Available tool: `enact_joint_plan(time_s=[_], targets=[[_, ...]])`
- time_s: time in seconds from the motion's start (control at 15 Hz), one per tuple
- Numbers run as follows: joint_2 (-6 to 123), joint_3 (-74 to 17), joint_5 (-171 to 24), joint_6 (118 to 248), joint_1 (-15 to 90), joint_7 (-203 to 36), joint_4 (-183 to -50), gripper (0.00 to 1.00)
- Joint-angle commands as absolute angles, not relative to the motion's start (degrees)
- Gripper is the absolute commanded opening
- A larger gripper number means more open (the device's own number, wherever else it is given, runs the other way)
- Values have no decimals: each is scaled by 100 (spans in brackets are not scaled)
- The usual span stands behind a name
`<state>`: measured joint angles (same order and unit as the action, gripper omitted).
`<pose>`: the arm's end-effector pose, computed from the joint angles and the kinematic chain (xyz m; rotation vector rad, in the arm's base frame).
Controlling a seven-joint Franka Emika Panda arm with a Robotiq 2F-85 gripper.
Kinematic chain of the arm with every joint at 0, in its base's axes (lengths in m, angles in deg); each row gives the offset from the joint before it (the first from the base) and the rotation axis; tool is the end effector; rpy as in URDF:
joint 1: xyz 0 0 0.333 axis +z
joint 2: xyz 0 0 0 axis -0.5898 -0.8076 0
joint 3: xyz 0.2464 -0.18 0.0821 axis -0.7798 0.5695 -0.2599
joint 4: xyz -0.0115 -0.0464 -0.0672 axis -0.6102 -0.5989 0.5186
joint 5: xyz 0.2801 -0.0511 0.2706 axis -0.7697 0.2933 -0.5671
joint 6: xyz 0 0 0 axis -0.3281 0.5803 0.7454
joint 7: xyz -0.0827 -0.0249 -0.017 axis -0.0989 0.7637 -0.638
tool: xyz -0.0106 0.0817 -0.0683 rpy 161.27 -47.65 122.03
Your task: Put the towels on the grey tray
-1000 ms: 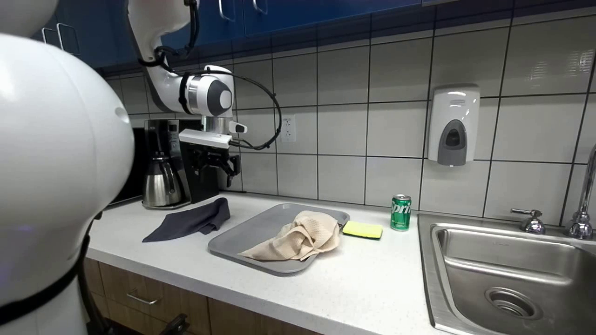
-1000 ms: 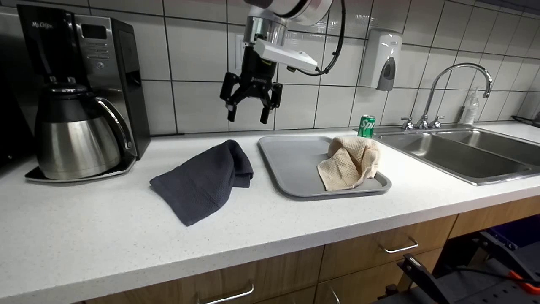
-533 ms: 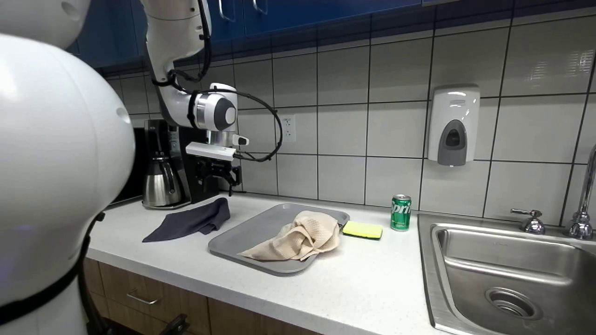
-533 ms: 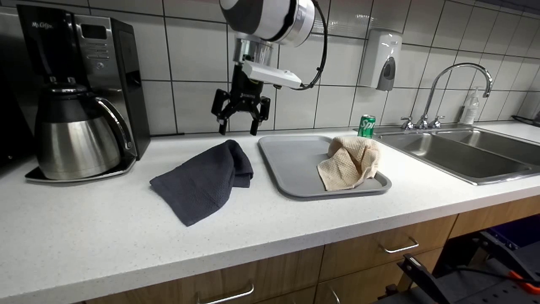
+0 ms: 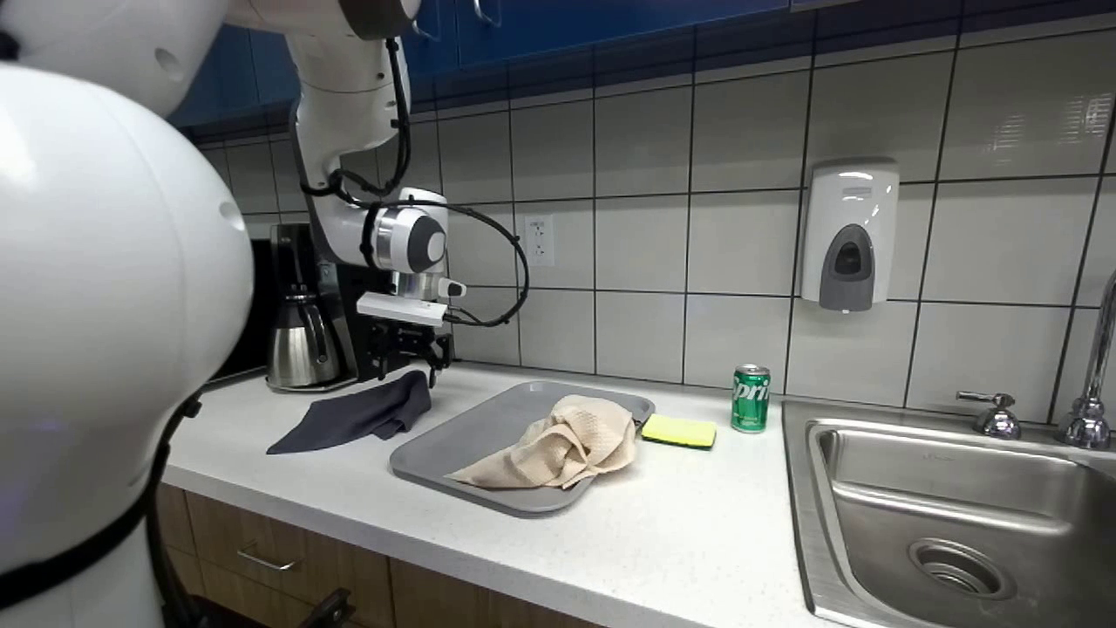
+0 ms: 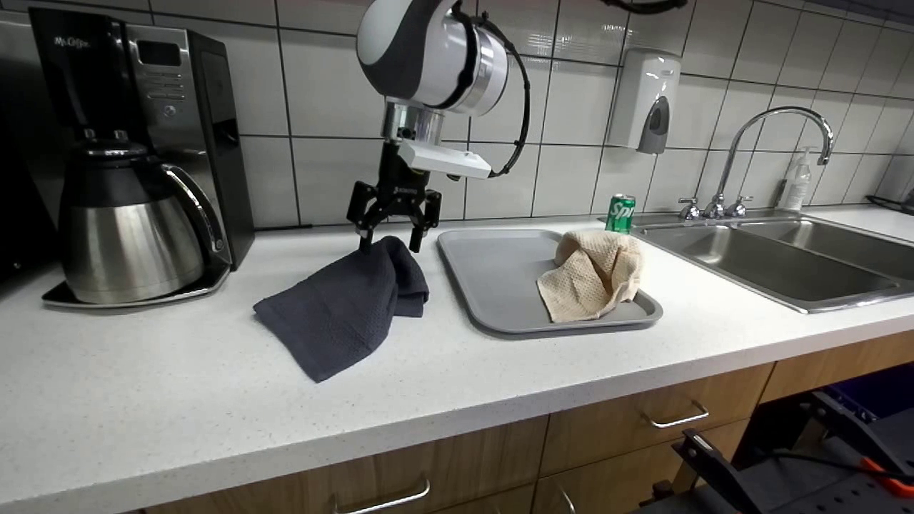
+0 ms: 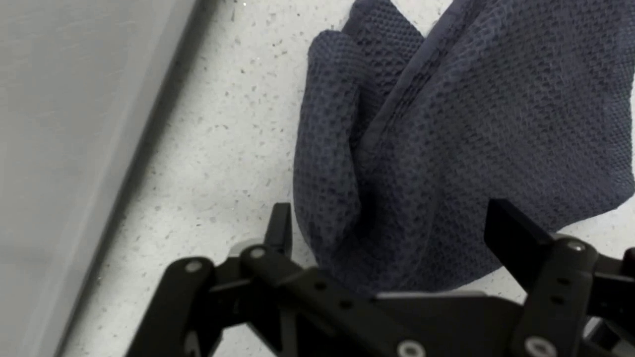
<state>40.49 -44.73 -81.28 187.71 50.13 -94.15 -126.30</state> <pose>0.5995 0.2829 0.2274 -2.8799 -0.6676 -0.0251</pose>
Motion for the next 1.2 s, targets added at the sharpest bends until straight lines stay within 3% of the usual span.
enact_joint_plan(time_s=[0.0,0.93,1.0,1.07,1.13], targets=[[3741,-4592,-8079,18696,4953,-9644,-12247,100],[3202,-4615,-7940,18666,5066,-9704,-11784,100],[3227,-4618,-7940,18674,5074,-9697,-11789,97],[3243,-4621,-7935,18690,5080,-9702,-11798,74],[3246,-4618,-7926,18692,5092,-9697,-11793,73]])
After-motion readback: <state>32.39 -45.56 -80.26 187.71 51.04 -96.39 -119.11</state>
